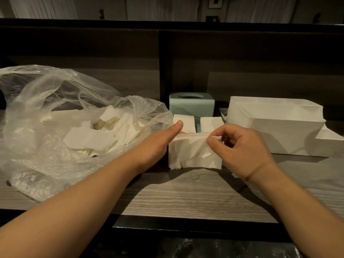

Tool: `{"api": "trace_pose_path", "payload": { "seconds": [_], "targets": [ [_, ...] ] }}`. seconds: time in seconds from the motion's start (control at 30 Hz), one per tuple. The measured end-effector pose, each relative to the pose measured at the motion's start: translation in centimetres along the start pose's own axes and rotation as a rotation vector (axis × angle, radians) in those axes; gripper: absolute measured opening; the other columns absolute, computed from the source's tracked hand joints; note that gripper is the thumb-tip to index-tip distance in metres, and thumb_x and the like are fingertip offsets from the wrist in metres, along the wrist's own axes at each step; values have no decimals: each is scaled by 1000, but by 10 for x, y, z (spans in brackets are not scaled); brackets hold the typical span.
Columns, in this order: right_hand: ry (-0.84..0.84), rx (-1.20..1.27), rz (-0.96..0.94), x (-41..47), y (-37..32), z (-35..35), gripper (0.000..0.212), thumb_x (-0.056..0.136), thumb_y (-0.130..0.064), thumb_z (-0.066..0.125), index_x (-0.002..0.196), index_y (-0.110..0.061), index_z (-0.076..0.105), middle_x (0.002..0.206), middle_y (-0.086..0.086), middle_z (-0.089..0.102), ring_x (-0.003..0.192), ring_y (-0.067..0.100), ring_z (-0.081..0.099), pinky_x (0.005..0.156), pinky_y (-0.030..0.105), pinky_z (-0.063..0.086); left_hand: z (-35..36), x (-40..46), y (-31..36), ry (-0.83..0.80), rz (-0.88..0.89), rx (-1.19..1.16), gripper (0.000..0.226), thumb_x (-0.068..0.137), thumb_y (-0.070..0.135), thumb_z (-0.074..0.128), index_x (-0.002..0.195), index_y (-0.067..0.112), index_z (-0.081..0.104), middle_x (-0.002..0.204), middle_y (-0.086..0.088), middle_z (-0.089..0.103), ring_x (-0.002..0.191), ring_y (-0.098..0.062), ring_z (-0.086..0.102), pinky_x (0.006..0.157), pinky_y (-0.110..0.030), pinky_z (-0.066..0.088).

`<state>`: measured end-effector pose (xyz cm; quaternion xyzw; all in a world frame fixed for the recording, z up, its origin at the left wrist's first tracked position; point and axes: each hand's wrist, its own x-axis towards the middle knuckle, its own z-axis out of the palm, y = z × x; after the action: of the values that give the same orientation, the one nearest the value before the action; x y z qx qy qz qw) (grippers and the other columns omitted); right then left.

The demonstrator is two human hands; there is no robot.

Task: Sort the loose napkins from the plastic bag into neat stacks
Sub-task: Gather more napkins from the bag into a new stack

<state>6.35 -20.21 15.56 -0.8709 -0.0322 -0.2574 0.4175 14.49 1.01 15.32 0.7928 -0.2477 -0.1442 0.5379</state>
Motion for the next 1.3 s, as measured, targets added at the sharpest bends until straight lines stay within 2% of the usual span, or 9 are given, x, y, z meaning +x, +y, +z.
{"api": "trace_pose_path", "payload": {
  "seconds": [0.2, 0.37, 0.5, 0.6, 0.67, 0.83, 1.0, 1.17, 1.3],
  "targets": [
    [-26, 77, 36, 0, -1, 0, 3, 91, -33, 70, 89, -34, 71, 80, -11, 71, 76, 14, 69, 62, 41, 63, -1, -2, 2, -93, 136, 125, 46, 76, 47, 82, 117, 30, 72, 104, 8, 75, 94, -10, 72, 83, -30, 58],
    [-63, -53, -43, 1, 4, 1, 11, 89, -35, 72, 94, -42, 64, 96, -19, 62, 90, 3, 60, 75, 27, 58, -1, 1, -2, -85, 133, 136, 45, 78, 32, 89, 120, 27, 72, 106, 1, 76, 96, -18, 73, 90, -45, 60],
    [-93, -376, -199, 0, 1, 1, 40, 93, -55, 58, 131, -47, 53, 126, -17, 40, 121, 5, 34, 103, 29, 30, -1, 1, -5, -83, 165, 106, 38, 81, 30, 86, 117, 23, 74, 105, -2, 77, 97, -23, 73, 93, -48, 59],
    [-223, -611, -267, -1, -6, 4, 63, 87, -75, 30, 147, -57, 34, 152, -21, 20, 141, 12, 10, 100, 26, 3, -1, -1, -2, -105, 188, 116, 37, 81, 27, 87, 115, 25, 73, 103, 2, 77, 95, -16, 72, 88, -40, 56],
    [-298, -671, -267, 0, -9, 6, 64, 86, -79, 22, 147, -63, 28, 157, -24, 13, 144, 12, 3, 97, 24, -1, -1, -1, 0, -108, 209, 146, 41, 84, 24, 85, 122, 29, 71, 111, 8, 76, 103, -9, 70, 95, -36, 53],
    [-292, -582, -252, -1, -8, 6, 67, 83, -79, 15, 145, -62, 34, 156, -23, 24, 144, 9, 8, 103, 31, 4, 1, -1, -1, -82, 194, 125, 36, 85, 31, 82, 120, 29, 73, 110, 7, 76, 102, -11, 71, 95, -36, 54],
    [-235, -363, -178, 0, -5, 6, 63, 86, -80, 32, 144, -55, 37, 147, -22, 33, 140, 4, 22, 118, 41, 20, 1, 0, -3, -65, 153, 77, 30, 87, 24, 82, 116, 25, 76, 103, 3, 78, 96, -15, 73, 85, -30, 58],
    [-159, -170, 62, 0, -4, 0, 87, 73, -71, 64, 148, -41, 32, 118, -20, 43, 104, 4, 49, 88, 24, 45, -4, 1, -3, -43, 107, 68, 38, 83, 24, 84, 119, 26, 74, 106, 7, 77, 98, -11, 73, 86, -27, 58],
    [-315, -388, 139, 0, -5, -3, 98, 59, -93, 40, 140, -38, 37, 107, -22, 49, 94, 4, 53, 92, 38, 52, -5, 0, -2, -70, 108, 114, 54, 77, 30, 89, 127, 29, 69, 113, 9, 75, 104, -10, 72, 96, -37, 58]
  ]
}}
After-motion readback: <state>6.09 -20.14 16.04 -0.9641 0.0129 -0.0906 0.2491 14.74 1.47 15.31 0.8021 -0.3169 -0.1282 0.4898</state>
